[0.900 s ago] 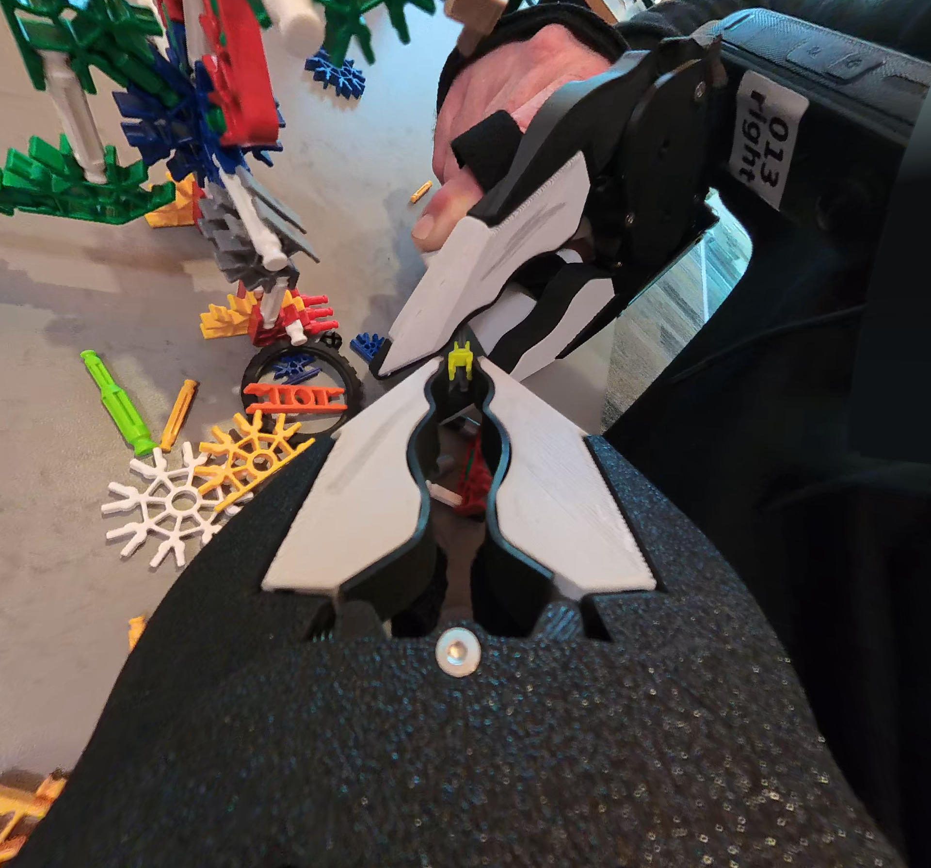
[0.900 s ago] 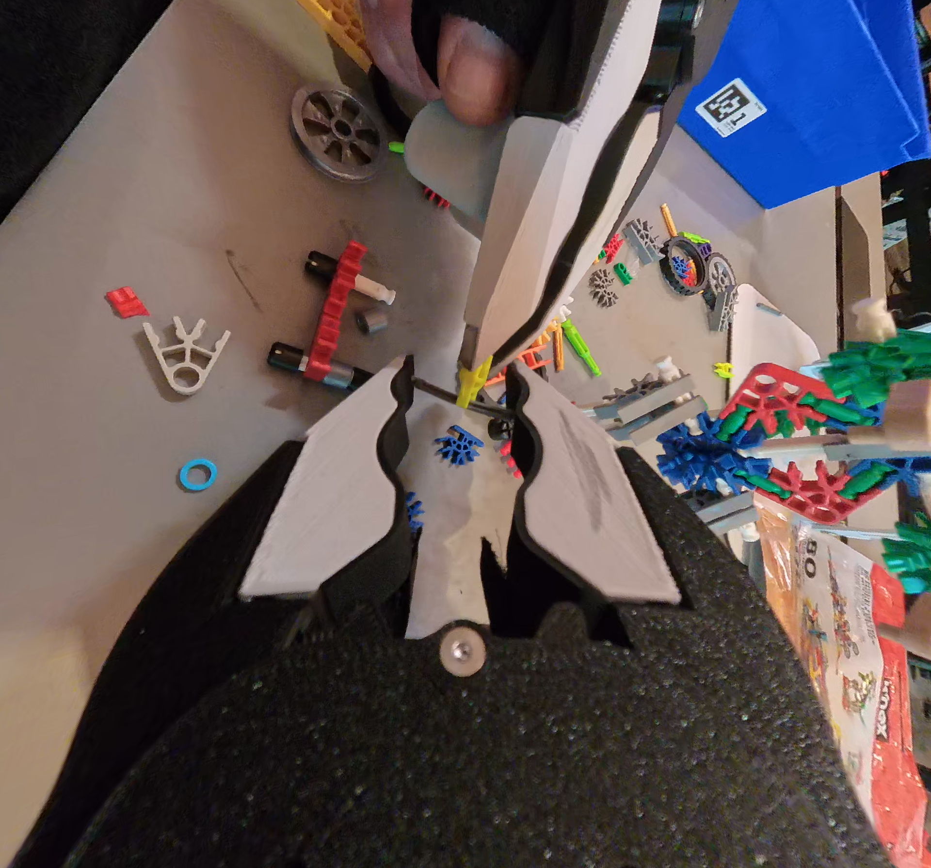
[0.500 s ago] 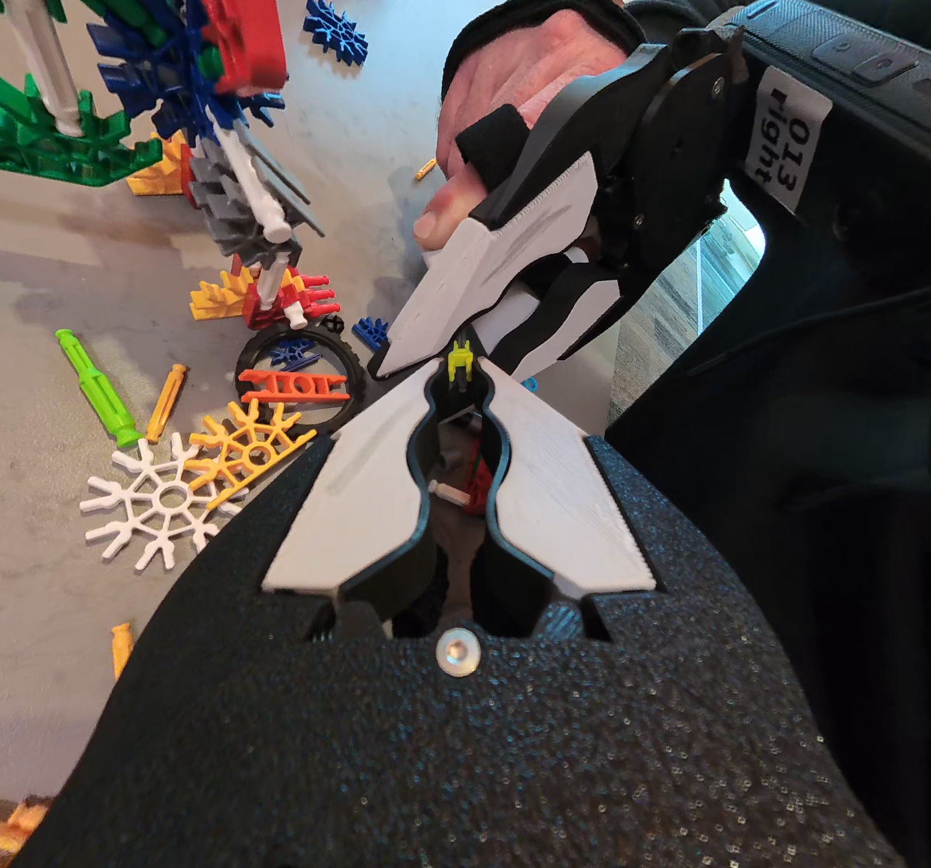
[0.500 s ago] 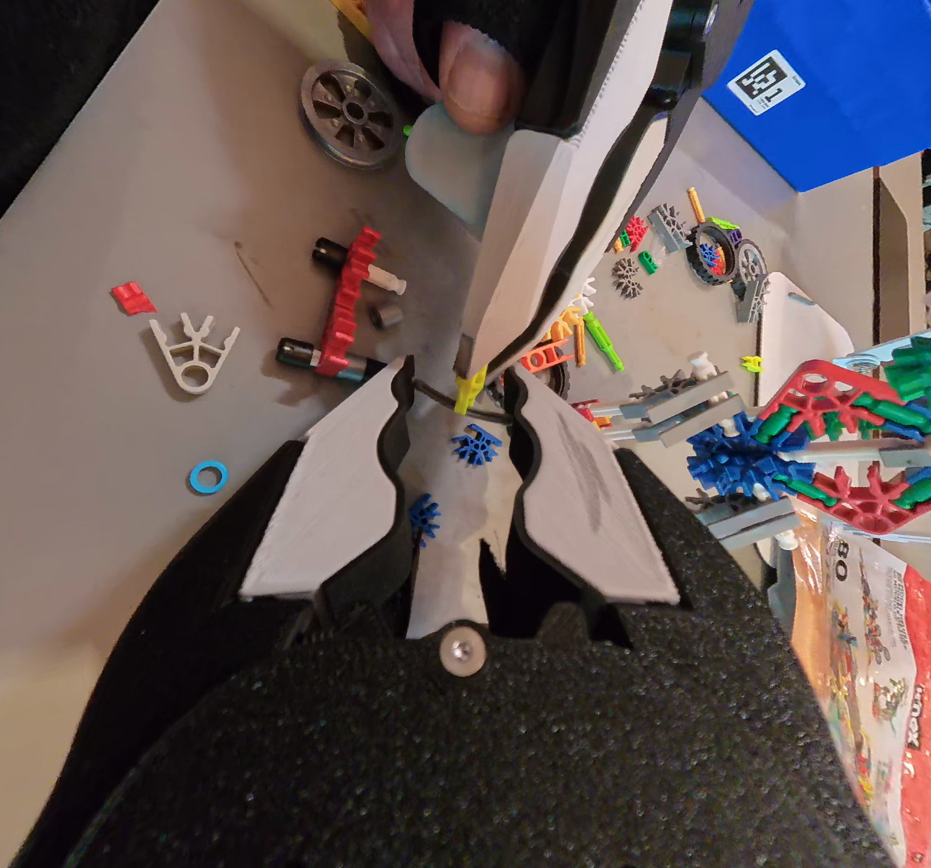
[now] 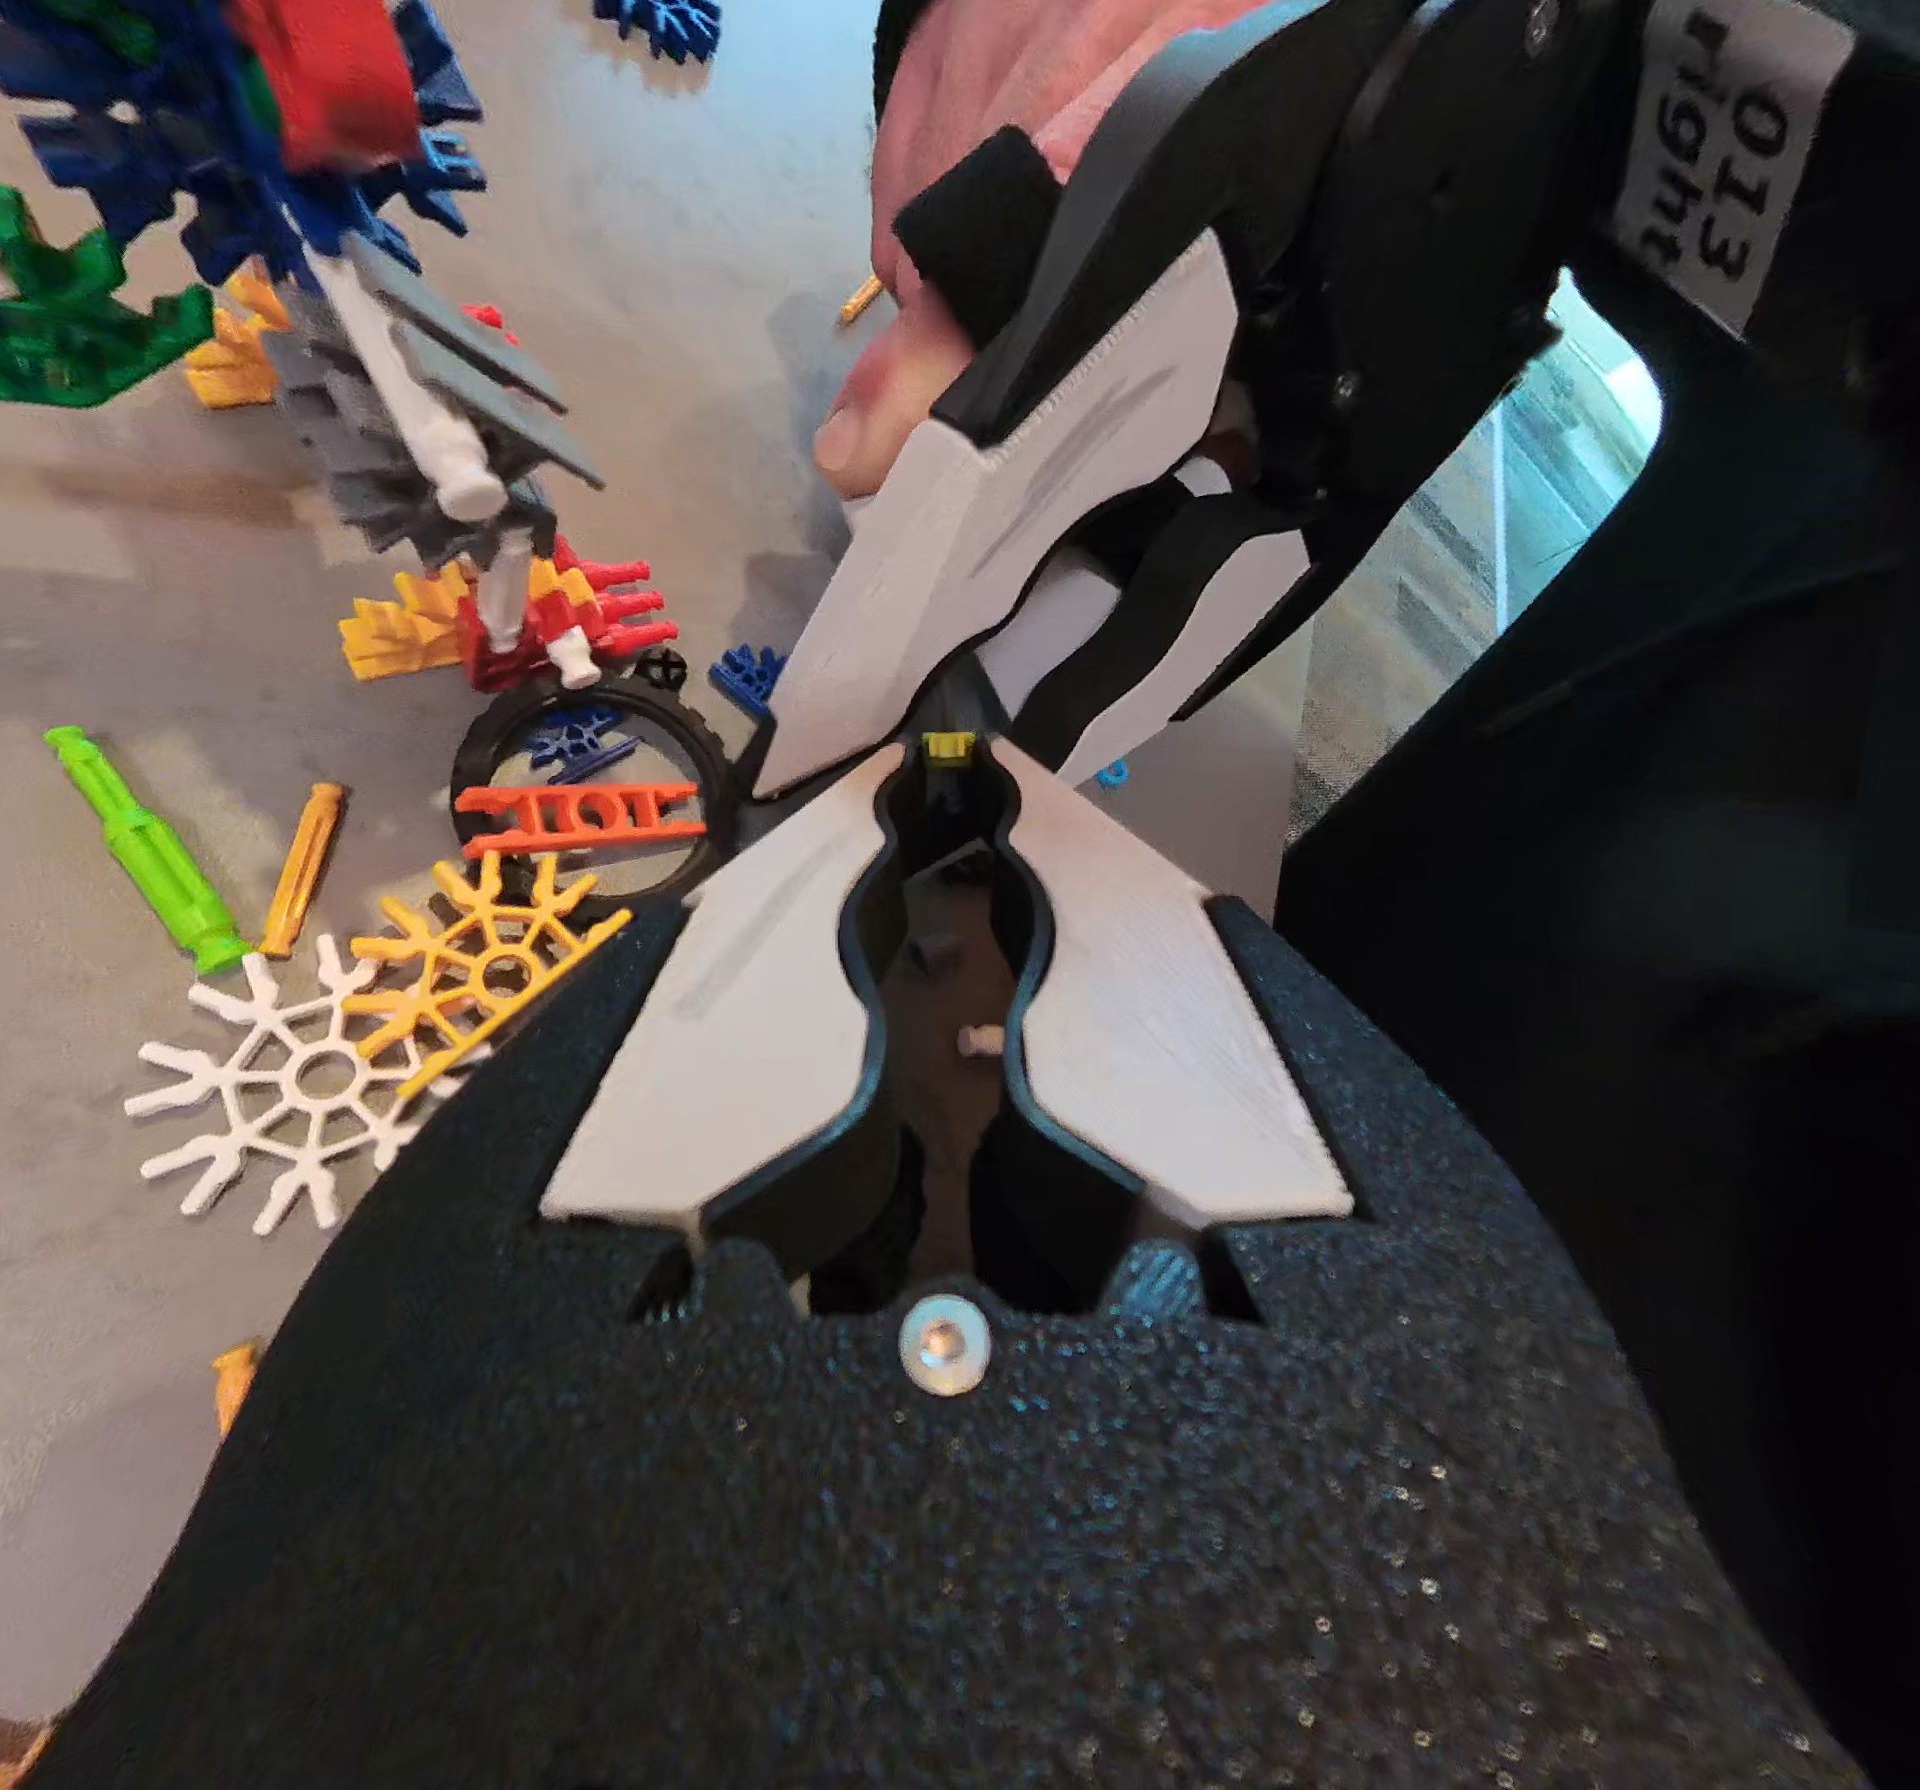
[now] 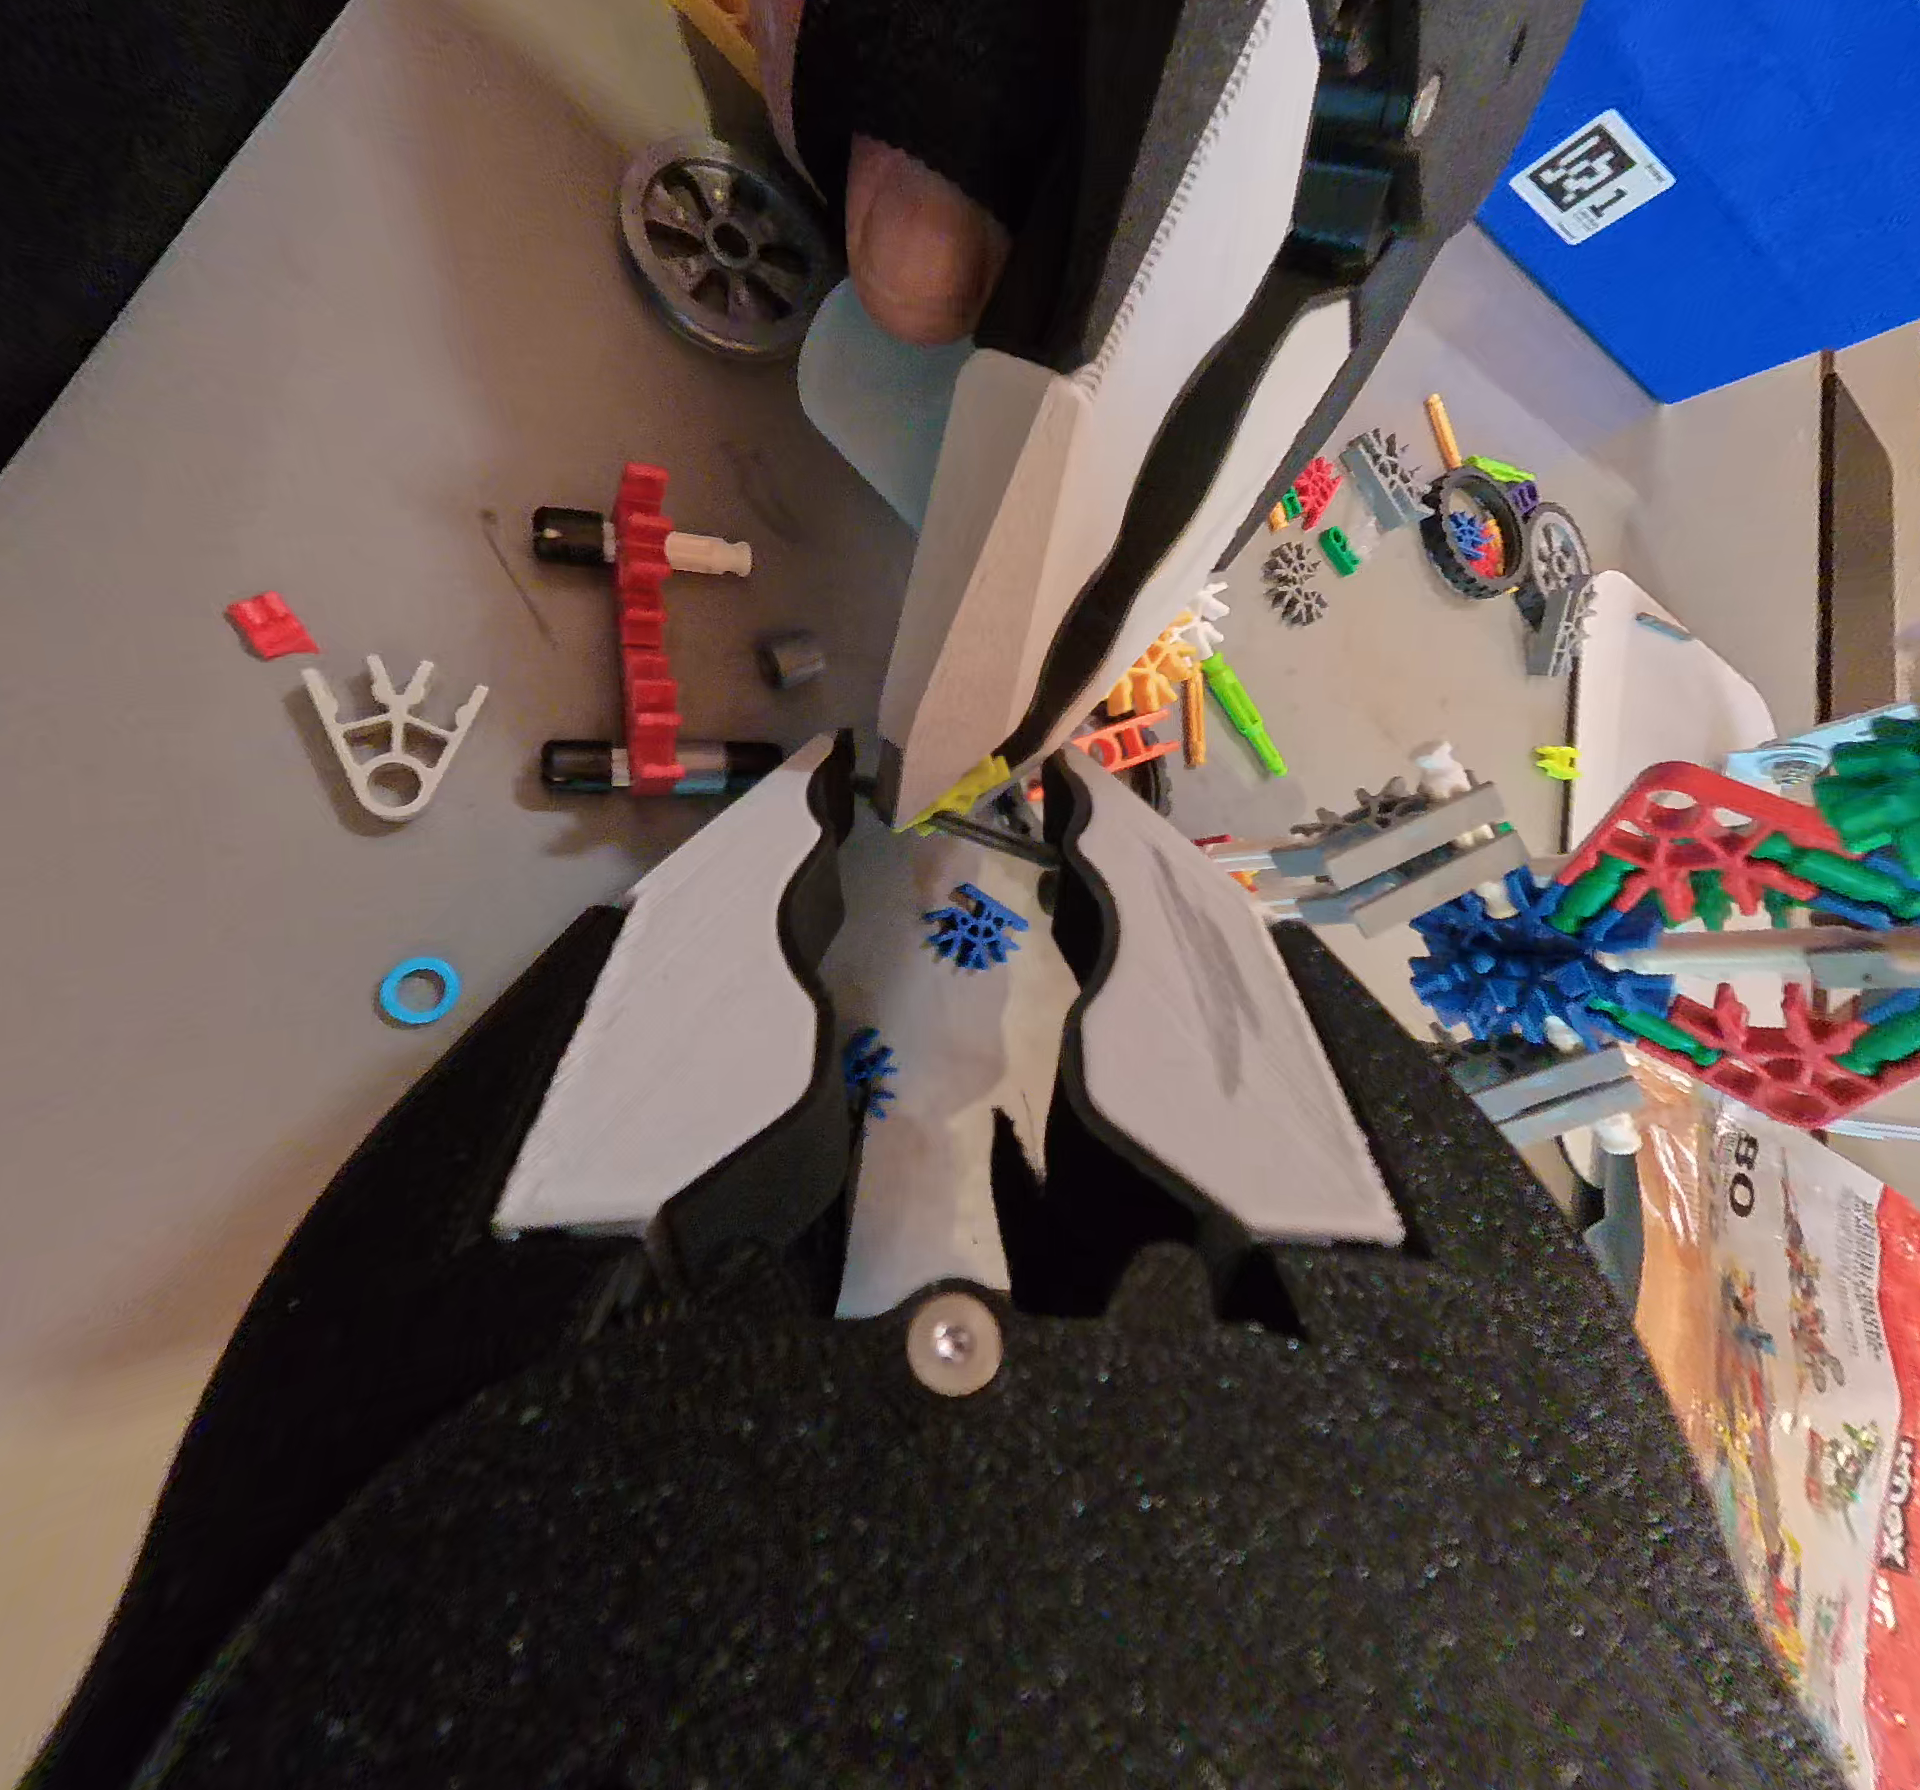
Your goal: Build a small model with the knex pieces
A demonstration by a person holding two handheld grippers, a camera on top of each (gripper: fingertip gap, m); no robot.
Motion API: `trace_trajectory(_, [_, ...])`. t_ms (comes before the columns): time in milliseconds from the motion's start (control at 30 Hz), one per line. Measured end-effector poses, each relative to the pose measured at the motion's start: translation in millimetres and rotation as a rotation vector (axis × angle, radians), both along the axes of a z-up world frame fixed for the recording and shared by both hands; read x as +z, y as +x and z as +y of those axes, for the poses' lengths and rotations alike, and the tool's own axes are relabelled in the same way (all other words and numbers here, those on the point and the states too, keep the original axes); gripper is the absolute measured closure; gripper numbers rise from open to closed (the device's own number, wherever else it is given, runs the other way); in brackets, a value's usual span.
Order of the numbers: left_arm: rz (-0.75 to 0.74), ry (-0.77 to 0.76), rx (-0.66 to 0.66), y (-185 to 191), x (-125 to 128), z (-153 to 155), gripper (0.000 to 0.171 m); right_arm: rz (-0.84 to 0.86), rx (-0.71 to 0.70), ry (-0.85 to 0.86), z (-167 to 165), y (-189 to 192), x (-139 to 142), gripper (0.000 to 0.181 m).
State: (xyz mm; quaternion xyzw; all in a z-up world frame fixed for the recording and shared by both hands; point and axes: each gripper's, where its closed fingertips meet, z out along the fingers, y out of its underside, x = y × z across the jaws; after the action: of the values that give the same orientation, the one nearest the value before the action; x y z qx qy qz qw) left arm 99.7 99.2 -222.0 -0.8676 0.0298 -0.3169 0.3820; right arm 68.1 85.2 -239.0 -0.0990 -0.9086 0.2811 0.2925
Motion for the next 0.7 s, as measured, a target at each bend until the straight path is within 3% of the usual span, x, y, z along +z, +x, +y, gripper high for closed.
trace_trajectory(200, [0.028,-0.001,-0.033,-3,4,-6,0.165,0.005,-0.002,-0.023,2,-2,5,0.145])
trace_trajectory(700, [0.048,0.016,0.028,-13,4,-8,0.165,-0.083,-0.017,-0.073,-1,0,-5,0.143])
